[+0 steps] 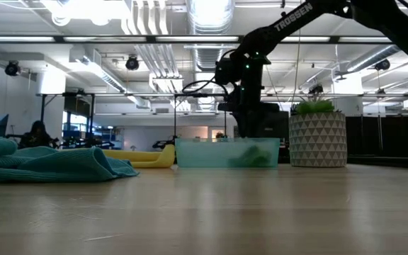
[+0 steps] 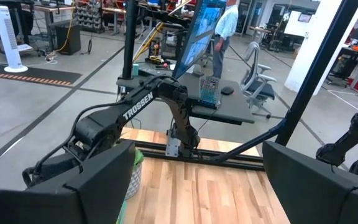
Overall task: Fold microfiber towels
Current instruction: Put the light green microfiber cloth into the blue bin, then fold the blue microfiber cloth
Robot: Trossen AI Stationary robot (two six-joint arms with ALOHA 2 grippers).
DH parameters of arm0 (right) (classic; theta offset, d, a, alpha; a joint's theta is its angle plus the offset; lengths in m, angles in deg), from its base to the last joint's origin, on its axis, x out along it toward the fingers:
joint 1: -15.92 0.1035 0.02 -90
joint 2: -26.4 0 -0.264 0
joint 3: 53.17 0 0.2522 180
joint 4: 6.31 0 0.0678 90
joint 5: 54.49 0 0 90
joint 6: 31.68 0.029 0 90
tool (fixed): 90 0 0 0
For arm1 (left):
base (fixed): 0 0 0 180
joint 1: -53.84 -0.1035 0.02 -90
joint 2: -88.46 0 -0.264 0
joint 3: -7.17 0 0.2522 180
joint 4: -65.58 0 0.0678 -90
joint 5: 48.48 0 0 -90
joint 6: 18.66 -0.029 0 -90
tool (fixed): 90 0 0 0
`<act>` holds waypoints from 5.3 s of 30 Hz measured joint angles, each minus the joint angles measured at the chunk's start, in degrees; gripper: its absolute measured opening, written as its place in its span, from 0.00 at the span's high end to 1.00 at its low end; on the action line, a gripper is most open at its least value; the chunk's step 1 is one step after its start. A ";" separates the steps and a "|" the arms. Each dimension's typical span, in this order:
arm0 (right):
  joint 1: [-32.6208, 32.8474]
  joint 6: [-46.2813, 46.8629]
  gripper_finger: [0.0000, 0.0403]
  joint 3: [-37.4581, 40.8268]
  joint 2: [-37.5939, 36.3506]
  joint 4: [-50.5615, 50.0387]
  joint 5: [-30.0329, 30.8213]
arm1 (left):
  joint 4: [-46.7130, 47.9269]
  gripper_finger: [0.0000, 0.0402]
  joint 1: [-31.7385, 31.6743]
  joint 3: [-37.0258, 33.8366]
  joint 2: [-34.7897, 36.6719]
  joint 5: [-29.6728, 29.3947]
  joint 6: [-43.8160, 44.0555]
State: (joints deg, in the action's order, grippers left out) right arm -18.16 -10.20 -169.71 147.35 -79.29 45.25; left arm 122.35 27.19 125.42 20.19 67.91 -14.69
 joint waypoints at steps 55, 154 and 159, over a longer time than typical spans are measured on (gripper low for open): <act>3.37 -26.81 0.98 1.02 6.44 1.56 -9.75 | -3.43 0.16 0.07 -2.89 0.04 0.92 3.18; 28.43 5.28 0.98 62.98 -54.98 70.12 -10.00 | 24.24 0.16 3.20 -41.34 0.67 3.76 -2.75; 30.29 8.89 0.98 66.75 -52.46 78.97 -9.88 | 22.16 0.16 4.96 -52.54 1.59 3.72 -2.84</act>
State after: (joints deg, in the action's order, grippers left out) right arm 12.12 -1.31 -102.96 94.89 -0.31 35.37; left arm 144.51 32.15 72.88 21.79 71.63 -17.54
